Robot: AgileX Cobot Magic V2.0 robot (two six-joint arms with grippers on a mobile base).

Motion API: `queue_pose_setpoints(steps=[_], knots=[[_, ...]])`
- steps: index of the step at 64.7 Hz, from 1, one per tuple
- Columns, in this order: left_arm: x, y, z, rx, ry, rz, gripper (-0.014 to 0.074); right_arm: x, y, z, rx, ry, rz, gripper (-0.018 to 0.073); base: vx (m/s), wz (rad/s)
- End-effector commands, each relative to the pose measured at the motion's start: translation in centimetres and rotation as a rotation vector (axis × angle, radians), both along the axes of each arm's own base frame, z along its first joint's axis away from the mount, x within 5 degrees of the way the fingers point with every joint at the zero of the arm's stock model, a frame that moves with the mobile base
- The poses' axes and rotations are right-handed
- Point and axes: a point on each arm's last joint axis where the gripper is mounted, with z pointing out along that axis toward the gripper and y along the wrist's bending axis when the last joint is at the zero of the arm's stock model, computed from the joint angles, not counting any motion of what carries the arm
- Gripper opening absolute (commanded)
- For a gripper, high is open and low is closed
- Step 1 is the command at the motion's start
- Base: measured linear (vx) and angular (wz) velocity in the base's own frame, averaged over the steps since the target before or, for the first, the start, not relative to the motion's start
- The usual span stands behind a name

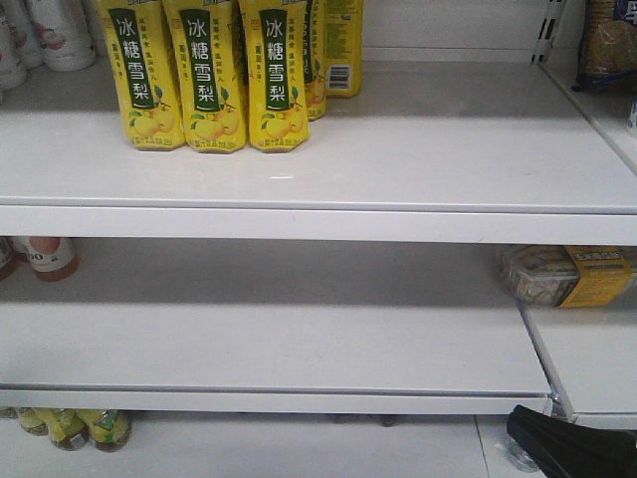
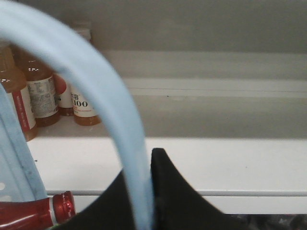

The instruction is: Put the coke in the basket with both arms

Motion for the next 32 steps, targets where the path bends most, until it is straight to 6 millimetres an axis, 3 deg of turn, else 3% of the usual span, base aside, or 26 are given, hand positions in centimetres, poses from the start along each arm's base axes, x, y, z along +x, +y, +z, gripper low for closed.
queue_pose_setpoints(steps=[1, 32], knots=[[-0.04, 0.17, 1.21, 0.101, -0.15, 0.013, -0.0006, -0.05, 0.38, 1.25, 0.034, -0.053, 0.038, -0.0009, 0.0, 0.0], [-0.05, 0.17, 1.25, 0.099, -0.15, 0.013, -0.0006, -0.05, 0.38, 1.25, 0.033, -0.053, 0.038, -0.0009, 0.0, 0.0]])
